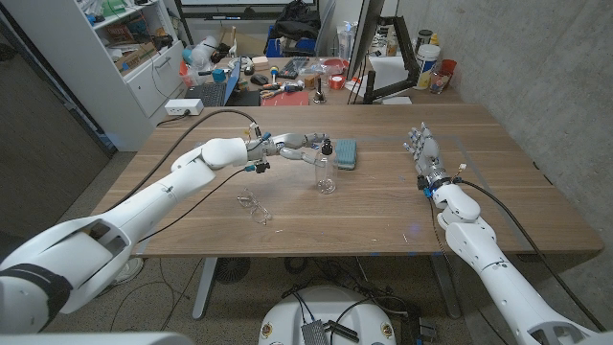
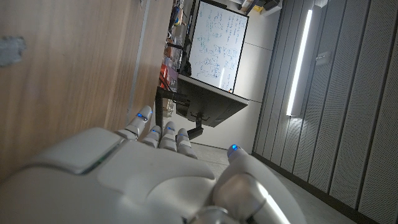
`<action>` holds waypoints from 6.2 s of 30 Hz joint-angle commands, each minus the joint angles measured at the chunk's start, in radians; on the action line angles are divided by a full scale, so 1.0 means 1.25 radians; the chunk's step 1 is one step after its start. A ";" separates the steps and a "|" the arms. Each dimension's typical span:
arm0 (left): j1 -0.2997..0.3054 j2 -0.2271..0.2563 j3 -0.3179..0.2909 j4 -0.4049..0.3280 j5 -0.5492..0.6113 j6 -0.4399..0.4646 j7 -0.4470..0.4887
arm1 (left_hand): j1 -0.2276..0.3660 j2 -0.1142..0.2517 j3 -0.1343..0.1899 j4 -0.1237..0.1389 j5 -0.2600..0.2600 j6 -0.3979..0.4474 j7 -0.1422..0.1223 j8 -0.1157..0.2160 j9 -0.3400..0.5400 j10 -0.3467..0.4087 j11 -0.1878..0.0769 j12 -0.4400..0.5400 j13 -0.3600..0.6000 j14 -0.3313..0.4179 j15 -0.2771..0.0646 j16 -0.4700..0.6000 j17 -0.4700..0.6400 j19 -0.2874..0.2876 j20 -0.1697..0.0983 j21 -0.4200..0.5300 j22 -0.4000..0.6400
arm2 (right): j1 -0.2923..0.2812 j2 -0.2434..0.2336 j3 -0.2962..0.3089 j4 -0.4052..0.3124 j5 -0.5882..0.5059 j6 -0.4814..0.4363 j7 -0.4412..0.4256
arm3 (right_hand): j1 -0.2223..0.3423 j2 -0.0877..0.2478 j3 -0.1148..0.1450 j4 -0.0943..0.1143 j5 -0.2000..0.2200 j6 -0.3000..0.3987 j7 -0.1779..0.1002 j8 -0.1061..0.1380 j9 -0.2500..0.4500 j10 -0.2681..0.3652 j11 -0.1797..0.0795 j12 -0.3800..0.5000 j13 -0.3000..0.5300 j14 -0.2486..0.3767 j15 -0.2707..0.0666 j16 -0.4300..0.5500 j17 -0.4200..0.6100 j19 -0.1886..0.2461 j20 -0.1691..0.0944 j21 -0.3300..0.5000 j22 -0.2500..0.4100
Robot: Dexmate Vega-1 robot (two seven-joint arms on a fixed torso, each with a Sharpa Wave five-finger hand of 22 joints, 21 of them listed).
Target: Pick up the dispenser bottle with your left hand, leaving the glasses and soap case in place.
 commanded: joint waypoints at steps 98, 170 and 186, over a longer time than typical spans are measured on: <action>0.027 -0.098 0.011 0.000 0.062 0.029 0.130 | 0.337 0.122 -0.063 0.014 -0.066 0.444 -0.094 0.111 0.008 0.577 -0.200 0.091 -0.009 0.583 -0.231 0.059 -0.001 0.591 -0.084 0.082 -0.002 | -0.017 -0.008 0.022 0.011 0.018 0.029 0.017 | 0.006 0.026 -0.014 -0.005 0.008 0.011 0.006 0.006 0.003 0.010 0.003 0.004 0.005 0.009 0.001 0.002 -0.002 0.023 -0.061 -0.039 0.006; 0.101 -0.090 -0.064 -0.079 0.033 0.038 0.283 | 0.338 0.147 -0.072 0.028 -0.065 0.446 -0.090 0.087 0.012 0.581 -0.197 0.059 -0.006 0.580 -0.232 0.035 0.002 0.580 -0.091 0.070 -0.001 | -0.016 -0.010 0.026 0.015 0.022 0.040 0.028 | 0.010 0.028 -0.022 -0.007 0.009 0.012 0.007 0.006 0.003 0.010 0.005 0.002 0.005 0.009 0.001 0.001 -0.002 0.035 -0.061 -0.070 0.007; 0.106 -0.096 -0.073 -0.069 0.014 0.016 0.283 | 0.333 0.147 -0.077 0.032 -0.067 0.451 -0.090 0.085 0.012 0.587 -0.197 0.055 -0.006 0.584 -0.233 0.033 0.002 0.582 -0.092 0.070 -0.001 | -0.016 -0.007 0.022 0.012 0.018 0.038 0.023 | 0.010 0.029 -0.024 -0.006 0.009 0.012 0.006 0.006 0.003 0.010 0.004 0.002 0.005 0.008 0.000 0.000 -0.002 0.037 -0.061 -0.078 0.007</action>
